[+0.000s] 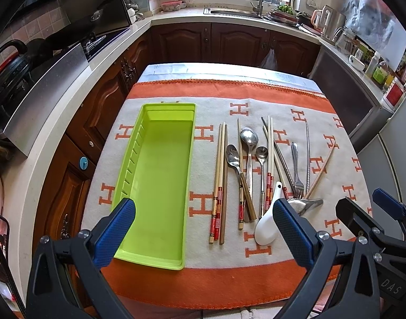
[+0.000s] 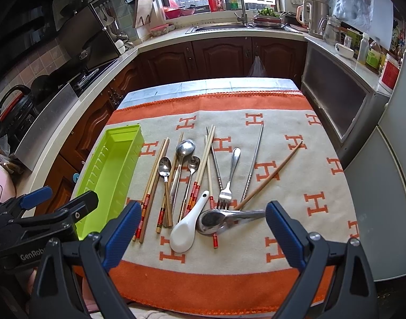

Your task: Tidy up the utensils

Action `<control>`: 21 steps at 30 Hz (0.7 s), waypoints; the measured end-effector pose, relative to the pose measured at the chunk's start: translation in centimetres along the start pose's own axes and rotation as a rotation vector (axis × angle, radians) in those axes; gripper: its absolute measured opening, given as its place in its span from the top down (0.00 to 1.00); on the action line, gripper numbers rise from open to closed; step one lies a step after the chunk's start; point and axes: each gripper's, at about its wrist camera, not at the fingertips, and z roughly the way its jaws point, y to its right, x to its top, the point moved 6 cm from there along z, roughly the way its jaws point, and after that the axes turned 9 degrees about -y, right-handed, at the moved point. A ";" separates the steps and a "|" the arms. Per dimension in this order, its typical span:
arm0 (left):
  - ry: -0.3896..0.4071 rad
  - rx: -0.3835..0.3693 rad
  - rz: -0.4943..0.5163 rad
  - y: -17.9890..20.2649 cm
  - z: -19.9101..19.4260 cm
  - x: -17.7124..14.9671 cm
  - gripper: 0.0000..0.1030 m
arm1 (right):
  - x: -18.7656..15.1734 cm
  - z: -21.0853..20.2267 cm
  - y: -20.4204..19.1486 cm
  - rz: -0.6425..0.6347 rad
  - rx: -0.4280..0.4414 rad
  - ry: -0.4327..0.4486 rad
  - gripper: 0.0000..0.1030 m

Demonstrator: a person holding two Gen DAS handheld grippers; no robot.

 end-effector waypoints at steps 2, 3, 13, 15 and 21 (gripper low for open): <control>0.000 0.000 -0.001 0.0 0.0 0.0 0.01 | -0.3 0.0 -0.1 0.004 0.003 0.001 0.08; -0.001 -0.001 0.000 -0.1 0.0 0.0 0.01 | -0.4 0.0 -0.1 0.006 0.005 0.000 0.08; -0.023 -0.030 0.038 1.3 0.9 1.5 0.01 | 0.3 0.6 1.4 0.048 0.028 -0.024 0.08; -0.020 -0.037 0.042 1.5 1.2 2.1 0.01 | 0.6 0.6 1.9 0.061 0.027 -0.022 0.08; 0.015 -0.016 0.084 2.2 1.8 4.8 0.01 | 1.6 0.8 4.4 0.108 0.015 -0.005 0.09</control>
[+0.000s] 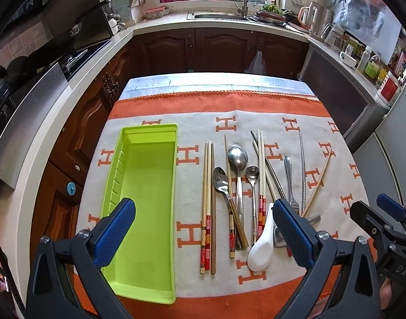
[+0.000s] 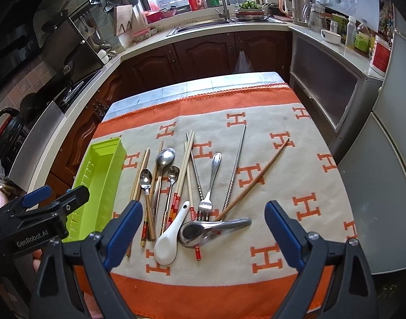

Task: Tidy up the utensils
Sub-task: 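Reach the right tool to the lone wooden chopstick and grasp it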

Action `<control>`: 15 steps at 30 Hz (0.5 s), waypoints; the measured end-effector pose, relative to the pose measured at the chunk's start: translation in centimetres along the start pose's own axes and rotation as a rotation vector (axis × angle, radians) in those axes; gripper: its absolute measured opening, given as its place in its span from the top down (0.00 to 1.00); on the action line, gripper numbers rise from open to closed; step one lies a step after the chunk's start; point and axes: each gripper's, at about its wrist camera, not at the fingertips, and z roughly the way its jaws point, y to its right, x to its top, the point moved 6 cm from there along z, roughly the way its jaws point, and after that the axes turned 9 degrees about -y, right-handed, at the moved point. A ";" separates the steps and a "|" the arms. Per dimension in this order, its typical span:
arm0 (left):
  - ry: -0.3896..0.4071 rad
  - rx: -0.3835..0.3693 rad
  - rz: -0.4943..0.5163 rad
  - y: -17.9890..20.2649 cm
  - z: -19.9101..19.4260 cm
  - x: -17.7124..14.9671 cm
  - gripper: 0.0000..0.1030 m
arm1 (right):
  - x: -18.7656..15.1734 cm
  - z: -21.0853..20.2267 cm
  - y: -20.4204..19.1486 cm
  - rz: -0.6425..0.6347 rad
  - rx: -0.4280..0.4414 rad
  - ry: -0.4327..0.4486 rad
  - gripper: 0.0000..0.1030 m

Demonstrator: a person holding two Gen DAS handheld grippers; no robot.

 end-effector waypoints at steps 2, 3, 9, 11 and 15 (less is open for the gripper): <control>-0.027 -0.009 0.020 0.3 0.5 1.0 0.01 | 0.6 0.3 1.0 0.016 -0.010 0.004 0.10; -0.042 -0.025 0.030 0.4 0.7 1.4 0.01 | 0.9 0.5 1.5 0.025 -0.013 0.003 0.10; -0.065 -0.055 0.072 1.7 2.9 3.8 0.01 | 2.8 2.8 5.8 0.103 -0.022 -0.039 0.18; -0.087 -0.061 0.071 2.1 4.1 4.2 0.01 | 3.4 3.8 7.4 0.139 -0.012 -0.060 0.21; -0.126 -0.064 0.085 3.5 6.9 4.7 0.01 | 4.2 6.3 10.7 0.230 0.002 -0.111 0.24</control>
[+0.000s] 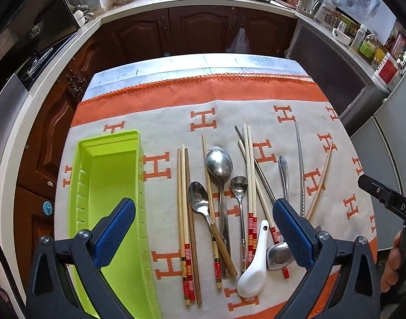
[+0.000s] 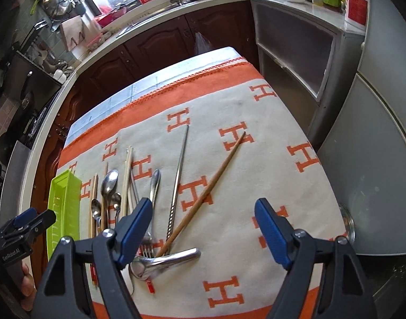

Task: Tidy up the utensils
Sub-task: 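Reach the right tool to the lone wooden chopstick and grasp it, then grasp the thin metal rod with the left tool while the right tool holds the chopstick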

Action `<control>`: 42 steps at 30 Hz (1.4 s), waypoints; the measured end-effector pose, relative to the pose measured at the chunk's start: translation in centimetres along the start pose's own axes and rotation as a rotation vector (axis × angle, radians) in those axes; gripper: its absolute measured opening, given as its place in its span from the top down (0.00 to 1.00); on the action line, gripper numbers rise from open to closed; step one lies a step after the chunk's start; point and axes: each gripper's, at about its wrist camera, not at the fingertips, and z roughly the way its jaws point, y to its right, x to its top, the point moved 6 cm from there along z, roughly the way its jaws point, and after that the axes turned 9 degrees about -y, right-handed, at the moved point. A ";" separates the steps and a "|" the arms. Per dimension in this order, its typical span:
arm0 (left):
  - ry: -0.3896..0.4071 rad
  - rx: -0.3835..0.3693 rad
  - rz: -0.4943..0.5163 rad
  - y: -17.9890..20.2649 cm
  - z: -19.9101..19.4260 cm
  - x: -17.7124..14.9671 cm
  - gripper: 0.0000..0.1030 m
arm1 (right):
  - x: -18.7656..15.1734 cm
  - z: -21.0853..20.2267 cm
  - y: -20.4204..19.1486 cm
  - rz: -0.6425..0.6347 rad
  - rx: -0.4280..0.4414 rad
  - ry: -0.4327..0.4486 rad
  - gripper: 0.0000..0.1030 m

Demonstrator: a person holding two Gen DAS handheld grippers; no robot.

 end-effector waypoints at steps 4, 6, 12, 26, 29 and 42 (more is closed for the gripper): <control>-0.024 -0.019 0.026 1.8 2.1 0.5 0.01 | 0.8 3.1 1.5 0.049 0.000 -0.064 0.31; -0.029 -0.045 0.032 2.9 2.8 0.8 0.02 | 1.0 4.7 1.8 0.064 -0.010 -0.092 0.35; -0.027 -0.052 0.031 4.5 3.9 1.4 0.07 | 0.5 8.0 0.5 0.055 -0.028 -0.160 0.43; 0.025 -0.032 0.065 6.1 3.3 2.1 0.08 | -1.2 9.5 -1.8 -0.003 -0.158 -0.112 0.93; 0.017 -0.063 0.083 7.2 3.4 2.3 0.09 | -0.6 9.3 -0.1 0.106 -0.022 -0.133 0.94; -0.172 -0.279 0.156 14.0 8.4 2.8 0.43 | 0.0 5.2 4.9 0.244 0.092 -0.054 0.94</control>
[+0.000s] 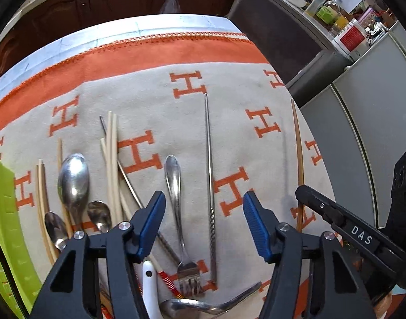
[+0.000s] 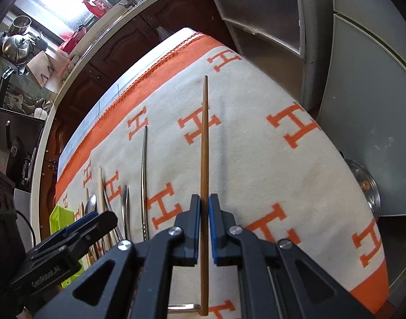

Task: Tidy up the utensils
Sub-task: 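Grasp the thin metal rod with the left tool while the right tool holds the chopstick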

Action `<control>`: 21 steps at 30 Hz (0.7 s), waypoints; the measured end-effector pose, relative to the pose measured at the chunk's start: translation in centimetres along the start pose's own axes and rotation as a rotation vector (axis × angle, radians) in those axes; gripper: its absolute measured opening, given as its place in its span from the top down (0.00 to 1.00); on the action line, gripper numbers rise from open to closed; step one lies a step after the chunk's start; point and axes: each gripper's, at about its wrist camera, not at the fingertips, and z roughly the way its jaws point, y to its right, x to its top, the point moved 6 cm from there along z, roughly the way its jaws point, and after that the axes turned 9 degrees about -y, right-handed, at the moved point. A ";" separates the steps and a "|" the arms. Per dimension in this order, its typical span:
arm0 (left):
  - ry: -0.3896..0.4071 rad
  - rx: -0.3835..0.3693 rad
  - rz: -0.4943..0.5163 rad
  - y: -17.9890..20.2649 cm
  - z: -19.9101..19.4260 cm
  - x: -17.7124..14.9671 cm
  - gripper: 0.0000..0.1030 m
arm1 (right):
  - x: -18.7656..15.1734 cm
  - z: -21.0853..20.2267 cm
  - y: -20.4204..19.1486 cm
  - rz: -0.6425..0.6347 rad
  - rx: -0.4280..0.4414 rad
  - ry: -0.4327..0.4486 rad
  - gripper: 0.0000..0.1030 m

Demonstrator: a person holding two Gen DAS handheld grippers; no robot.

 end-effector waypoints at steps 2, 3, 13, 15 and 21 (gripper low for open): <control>-0.023 0.003 0.002 0.4 1.0 0.3 0.43 | -0.4 0.1 0.6 0.011 0.003 -0.009 0.94; -0.033 0.009 0.002 0.5 1.5 0.4 0.43 | -0.6 0.1 0.9 0.015 0.005 -0.013 0.94; -0.066 0.118 0.022 1.8 3.8 1.1 0.45 | -1.3 0.4 1.4 0.014 0.015 -0.033 0.94; -0.070 0.143 0.030 2.1 3.9 1.0 0.47 | -1.4 0.4 1.2 0.010 0.014 -0.035 0.94; -0.097 0.077 0.012 2.7 4.2 1.4 0.65 | -1.5 0.3 1.3 0.006 0.016 -0.034 0.94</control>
